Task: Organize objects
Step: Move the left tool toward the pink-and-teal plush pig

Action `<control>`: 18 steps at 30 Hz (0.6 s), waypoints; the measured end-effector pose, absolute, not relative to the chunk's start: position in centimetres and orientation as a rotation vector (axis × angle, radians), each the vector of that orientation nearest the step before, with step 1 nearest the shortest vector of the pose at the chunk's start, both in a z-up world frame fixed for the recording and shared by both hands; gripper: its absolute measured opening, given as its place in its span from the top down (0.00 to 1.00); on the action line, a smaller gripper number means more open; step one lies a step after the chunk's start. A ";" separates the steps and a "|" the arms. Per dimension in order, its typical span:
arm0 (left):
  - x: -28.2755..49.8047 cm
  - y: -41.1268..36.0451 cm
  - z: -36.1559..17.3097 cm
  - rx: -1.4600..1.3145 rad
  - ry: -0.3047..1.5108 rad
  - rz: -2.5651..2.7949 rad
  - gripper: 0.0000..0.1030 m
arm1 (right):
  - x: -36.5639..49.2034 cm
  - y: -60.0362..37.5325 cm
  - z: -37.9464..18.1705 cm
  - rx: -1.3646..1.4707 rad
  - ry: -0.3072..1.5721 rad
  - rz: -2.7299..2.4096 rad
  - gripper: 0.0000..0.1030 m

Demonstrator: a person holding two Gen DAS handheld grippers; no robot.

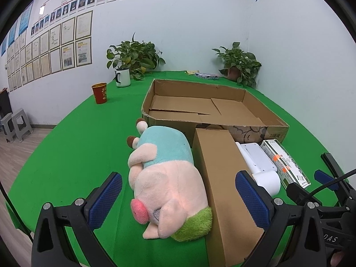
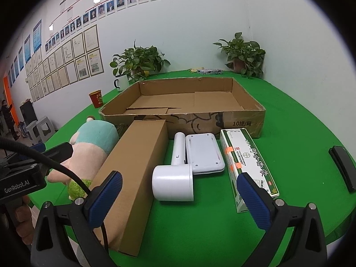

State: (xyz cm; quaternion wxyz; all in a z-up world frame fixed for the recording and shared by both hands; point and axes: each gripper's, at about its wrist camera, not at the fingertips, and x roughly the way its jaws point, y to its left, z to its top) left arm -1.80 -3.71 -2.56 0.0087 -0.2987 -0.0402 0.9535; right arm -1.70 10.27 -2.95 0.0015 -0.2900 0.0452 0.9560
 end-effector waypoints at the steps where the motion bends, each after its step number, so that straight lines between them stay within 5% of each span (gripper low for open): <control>1: -1.8 -3.7 -2.6 -0.935 -0.121 2.981 0.01 | -1.7 10.3 -3.0 -0.912 0.146 3.000 0.01; 18: -3.0 -5.3 -3.1 -1.001 -0.187 2.968 0.01 | -2.1 10.1 -3.1 -0.939 0.160 3.005 0.01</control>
